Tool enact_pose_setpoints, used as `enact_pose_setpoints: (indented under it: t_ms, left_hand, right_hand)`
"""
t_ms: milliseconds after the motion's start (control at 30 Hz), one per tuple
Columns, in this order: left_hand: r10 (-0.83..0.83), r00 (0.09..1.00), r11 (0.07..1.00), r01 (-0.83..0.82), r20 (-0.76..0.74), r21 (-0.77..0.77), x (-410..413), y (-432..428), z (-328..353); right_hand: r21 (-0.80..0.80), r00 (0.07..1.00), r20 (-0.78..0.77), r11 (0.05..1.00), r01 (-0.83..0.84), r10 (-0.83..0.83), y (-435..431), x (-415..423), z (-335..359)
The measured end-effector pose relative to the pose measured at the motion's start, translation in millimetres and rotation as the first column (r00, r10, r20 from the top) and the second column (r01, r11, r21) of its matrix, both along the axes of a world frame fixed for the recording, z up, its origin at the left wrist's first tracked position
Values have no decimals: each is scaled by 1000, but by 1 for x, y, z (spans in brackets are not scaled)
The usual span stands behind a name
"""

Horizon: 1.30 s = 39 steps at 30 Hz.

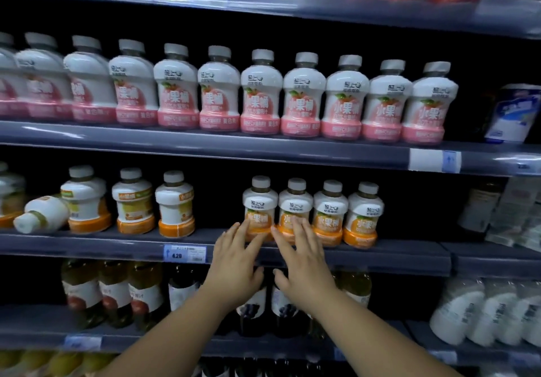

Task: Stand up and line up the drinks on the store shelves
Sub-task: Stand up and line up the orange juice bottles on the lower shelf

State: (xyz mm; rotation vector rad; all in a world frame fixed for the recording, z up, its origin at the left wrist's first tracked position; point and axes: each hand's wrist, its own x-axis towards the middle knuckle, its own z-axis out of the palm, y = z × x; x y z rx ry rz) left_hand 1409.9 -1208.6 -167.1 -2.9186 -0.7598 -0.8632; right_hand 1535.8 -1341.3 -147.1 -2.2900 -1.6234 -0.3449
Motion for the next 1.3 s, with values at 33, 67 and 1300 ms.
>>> enact_pose_setpoints:
  t_ms: [33,67,1300]
  left_hand:
    - [32,999,999,-32,33,-11,-11,6,0]
    - [65,996,998,-64,58,-26,-20,11,2]
    - [348,839,786,-19,418,-618,-132,220,40]
  right_hand:
    - [19,999,-6,998,-53,53,9,-7,2]
    - [37,995,-16,995,-98,99,19,-14,2]
    - [349,830,-547,870,347,-111,234,-141,11]
